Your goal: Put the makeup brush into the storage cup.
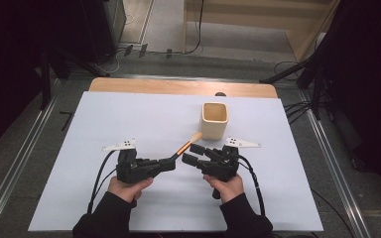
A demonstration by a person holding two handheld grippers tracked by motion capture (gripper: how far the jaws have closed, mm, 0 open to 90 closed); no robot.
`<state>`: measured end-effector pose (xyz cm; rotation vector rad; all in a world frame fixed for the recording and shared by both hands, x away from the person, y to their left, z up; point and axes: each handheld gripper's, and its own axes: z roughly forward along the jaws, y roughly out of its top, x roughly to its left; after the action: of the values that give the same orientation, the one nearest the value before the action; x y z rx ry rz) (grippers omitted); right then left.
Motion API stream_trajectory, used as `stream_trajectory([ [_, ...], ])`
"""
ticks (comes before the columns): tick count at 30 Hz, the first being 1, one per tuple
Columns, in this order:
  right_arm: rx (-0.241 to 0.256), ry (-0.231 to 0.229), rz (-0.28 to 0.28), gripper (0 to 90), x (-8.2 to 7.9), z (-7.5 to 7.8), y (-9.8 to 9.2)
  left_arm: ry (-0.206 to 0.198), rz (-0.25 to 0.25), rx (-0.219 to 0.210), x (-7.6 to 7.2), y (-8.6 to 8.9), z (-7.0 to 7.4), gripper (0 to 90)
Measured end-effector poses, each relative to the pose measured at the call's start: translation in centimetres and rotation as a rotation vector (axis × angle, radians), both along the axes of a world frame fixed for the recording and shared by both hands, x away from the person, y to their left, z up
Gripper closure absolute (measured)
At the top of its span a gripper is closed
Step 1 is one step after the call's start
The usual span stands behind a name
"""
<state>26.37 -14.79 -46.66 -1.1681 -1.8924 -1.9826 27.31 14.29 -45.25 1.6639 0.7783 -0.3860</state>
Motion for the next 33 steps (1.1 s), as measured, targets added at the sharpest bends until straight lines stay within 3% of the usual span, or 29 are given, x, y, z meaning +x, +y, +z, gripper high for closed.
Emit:
stream_trajectory([
  [5,0.028,0.008,0.002,39.5,0.1,-0.1,0.3,-0.006,-0.011,-0.008,-0.2,-0.4,-0.2,79.7],
  [8,0.05,0.038,0.011,47.6,0.3,-0.2,0.3,-0.027,-0.012,-0.02,-0.4,-0.6,-0.4,79.7],
  [11,0.058,0.032,0.008,54.4,0.3,-0.2,0.3,-0.026,-0.026,-0.023,-0.5,-1.0,-0.5,79.7],
  [17,0.084,0.056,0.041,65.8,0.4,-0.3,0.4,-0.035,-0.042,-0.012,-0.7,-1.5,-0.9,79.7],
  [24,0.122,0.089,0.077,70.8,0.7,-0.4,0.3,-0.027,-0.055,-0.027,-0.6,-1.5,-1.1,79.5],
  [29,0.141,0.113,0.092,73.0,0.7,-0.3,0.2,-0.039,-0.062,-0.029,-0.6,-1.5,-1.2,79.2],
  [31,0.134,0.111,0.09,74.1,0.6,-0.2,0.3,-0.061,-0.067,-0.028,-0.6,-1.5,-1.2,78.7],
  [33,0.149,0.133,0.105,75.5,0.7,-0.2,0.3,-0.052,-0.075,-0.032,-0.5,-1.4,-1.3,78.2],
])
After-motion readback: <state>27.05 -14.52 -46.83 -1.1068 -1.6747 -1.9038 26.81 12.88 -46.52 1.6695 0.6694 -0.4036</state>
